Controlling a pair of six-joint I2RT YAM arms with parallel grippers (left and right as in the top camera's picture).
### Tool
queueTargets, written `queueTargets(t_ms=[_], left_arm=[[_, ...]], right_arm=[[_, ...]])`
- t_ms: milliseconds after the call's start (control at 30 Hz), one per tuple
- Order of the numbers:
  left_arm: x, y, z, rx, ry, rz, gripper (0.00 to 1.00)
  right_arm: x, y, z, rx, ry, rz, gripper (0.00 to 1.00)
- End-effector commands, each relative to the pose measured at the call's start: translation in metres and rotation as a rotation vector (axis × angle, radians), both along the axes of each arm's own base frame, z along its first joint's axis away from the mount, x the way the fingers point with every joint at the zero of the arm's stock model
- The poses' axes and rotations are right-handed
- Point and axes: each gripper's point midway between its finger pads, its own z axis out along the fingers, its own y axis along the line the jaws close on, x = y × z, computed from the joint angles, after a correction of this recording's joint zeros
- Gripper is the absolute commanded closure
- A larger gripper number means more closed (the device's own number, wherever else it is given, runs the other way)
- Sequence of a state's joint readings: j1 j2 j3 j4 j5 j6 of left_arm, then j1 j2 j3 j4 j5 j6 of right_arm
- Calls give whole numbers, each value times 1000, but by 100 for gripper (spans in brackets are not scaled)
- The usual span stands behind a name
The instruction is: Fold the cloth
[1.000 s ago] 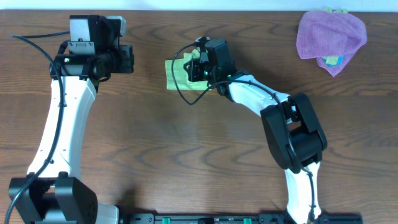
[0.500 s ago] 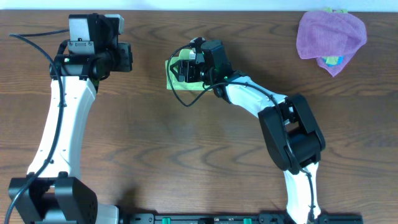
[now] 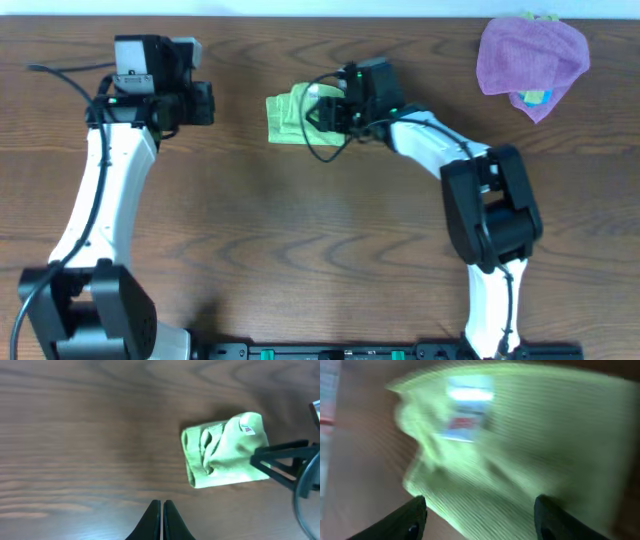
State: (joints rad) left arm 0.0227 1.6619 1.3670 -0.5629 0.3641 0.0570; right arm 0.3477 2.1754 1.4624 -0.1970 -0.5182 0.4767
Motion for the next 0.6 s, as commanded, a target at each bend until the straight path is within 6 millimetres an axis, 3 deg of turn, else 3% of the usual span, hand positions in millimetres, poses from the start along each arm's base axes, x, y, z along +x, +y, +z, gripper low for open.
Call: queueTargets(t_ms=[0,100,200,267,367,467,567], left_arm=[[-3,-16,-24,-93,54,-57,94],[0,-26,-33,-143,74,-81,90],[0,-33,-42,-153,97,-98,90],[-2,-39,-45,-160,109,-110,89],[-5,-53,-52,-173,131,-140,87],[-8,-67,-67,-184,170,-171,74],[-10,-80,-77,-229,197,-209,68]], right_arm=[[14,-26,60,-71,-150,4,31],[8,-58,94,-179,-191,-21,27],[1,-69,132,-188,-256,-22,23],[-4,-76,145,-218,-280,-31,23],[-14,-92,141,-314,-252,-52,22],[-29,-102,129,-368,-184,-29,21],[-39,-108,121,-393,-138,-17,18]])
